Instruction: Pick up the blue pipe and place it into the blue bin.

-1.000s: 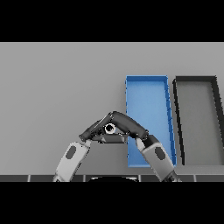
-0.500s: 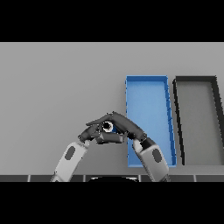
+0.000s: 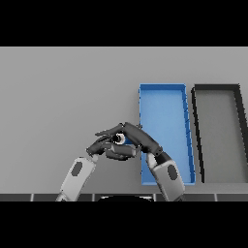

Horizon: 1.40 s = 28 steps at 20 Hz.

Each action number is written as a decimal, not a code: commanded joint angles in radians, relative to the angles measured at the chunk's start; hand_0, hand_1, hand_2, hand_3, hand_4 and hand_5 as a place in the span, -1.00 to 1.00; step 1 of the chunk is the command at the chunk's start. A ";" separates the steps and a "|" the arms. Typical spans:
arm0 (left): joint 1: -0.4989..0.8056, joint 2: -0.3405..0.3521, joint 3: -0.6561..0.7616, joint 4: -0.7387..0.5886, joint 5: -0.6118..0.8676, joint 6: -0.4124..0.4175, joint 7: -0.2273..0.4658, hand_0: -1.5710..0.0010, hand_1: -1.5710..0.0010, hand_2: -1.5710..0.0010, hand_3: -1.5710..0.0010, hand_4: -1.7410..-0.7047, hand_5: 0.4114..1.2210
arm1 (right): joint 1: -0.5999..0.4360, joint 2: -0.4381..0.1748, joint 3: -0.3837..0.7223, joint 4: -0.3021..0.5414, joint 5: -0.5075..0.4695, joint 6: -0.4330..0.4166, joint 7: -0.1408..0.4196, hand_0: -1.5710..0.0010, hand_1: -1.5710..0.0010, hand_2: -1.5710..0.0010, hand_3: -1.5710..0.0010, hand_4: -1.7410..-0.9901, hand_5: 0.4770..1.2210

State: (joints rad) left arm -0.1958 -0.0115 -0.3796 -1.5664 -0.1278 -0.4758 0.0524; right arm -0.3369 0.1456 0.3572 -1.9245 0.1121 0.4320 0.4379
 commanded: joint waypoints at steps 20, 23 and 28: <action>0.012 0.008 0.000 -0.014 -0.017 0.038 0.039 1.00 1.00 1.00 1.00 0.53 -0.86 | -0.525 -0.265 -0.402 0.050 -0.399 -0.347 0.171 -1.00 -1.00 -1.00 -1.00 -0.35 1.00; 0.037 0.014 -0.006 -0.036 -0.012 0.036 0.056 1.00 1.00 1.00 1.00 0.53 -0.85 | -0.485 -0.347 -0.438 0.080 -0.363 -0.382 0.172 -1.00 -1.00 -1.00 -1.00 -0.35 1.00; 0.021 0.023 0.011 -0.025 -0.007 0.036 0.057 1.00 1.00 1.00 1.00 0.54 -0.86 | -0.336 -0.460 -0.439 0.119 -0.369 -0.446 0.172 -1.00 -1.00 -1.00 -1.00 -0.36 1.00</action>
State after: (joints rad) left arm -0.1747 0.0117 -0.3688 -1.5920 -0.1343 -0.4393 0.1086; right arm -0.6716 -0.3149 -0.0820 -1.8051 -0.2555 -0.0116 0.6096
